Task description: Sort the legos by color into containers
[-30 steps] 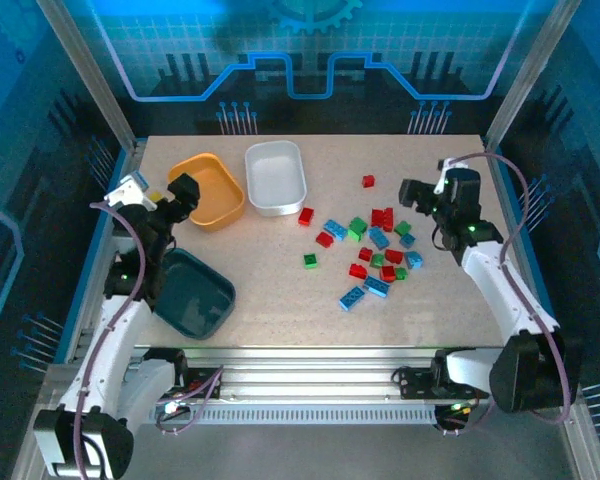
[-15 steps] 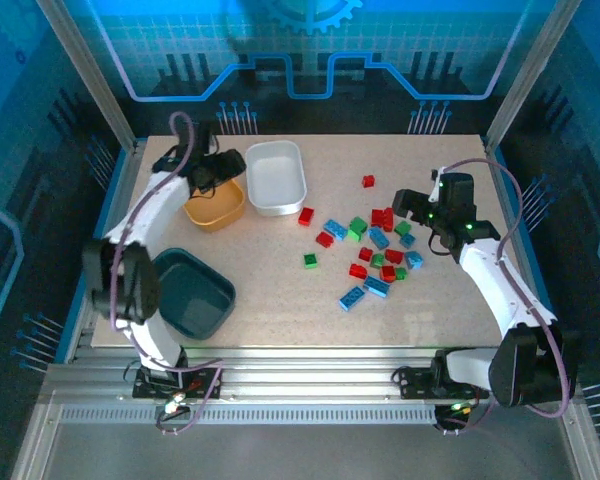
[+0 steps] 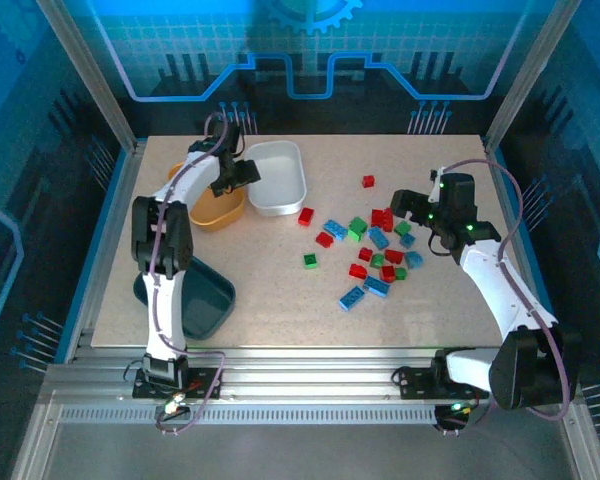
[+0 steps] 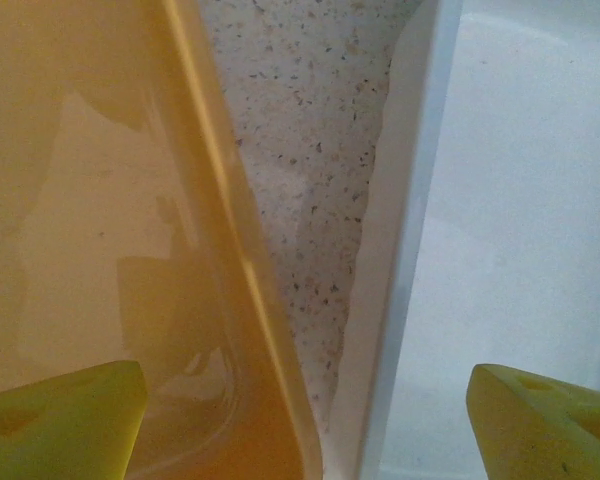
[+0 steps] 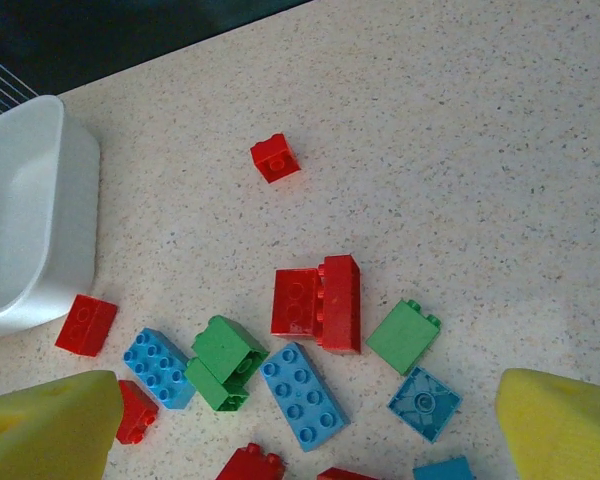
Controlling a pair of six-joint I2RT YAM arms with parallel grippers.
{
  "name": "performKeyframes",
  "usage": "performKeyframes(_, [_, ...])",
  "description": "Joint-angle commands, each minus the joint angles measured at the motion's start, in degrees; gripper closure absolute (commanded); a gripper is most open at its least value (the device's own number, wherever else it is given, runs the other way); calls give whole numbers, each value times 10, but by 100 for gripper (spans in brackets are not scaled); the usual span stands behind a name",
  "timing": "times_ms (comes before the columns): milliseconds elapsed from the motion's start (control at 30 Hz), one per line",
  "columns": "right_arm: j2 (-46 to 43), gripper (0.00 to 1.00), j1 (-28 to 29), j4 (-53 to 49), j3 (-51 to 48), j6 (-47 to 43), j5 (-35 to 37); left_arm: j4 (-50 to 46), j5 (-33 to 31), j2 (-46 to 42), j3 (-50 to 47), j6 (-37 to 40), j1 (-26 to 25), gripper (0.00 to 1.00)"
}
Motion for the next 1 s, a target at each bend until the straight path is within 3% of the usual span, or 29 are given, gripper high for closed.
performKeyframes(0, [3,3,1,3,-5,-3,-13,-17,-9,36,38,39,-15,16])
performKeyframes(133, [2,4,3,2,-6,-5,-15,-16,-19,62,65,66,-25,28])
performKeyframes(300, [2,6,7,2,-5,-6,-16,4,-17,71,71,84,-30,56])
performKeyframes(467, [4,7,10,2,-5,-8,-17,10,-19,83,96,105,-37,69])
performKeyframes(700, [4,8,15,2,-7,-9,-13,5,-9,113,152,141,-52,79])
performKeyframes(967, [5,9,17,2,-6,-10,-11,-6,-2,154,207,136,-85,82])
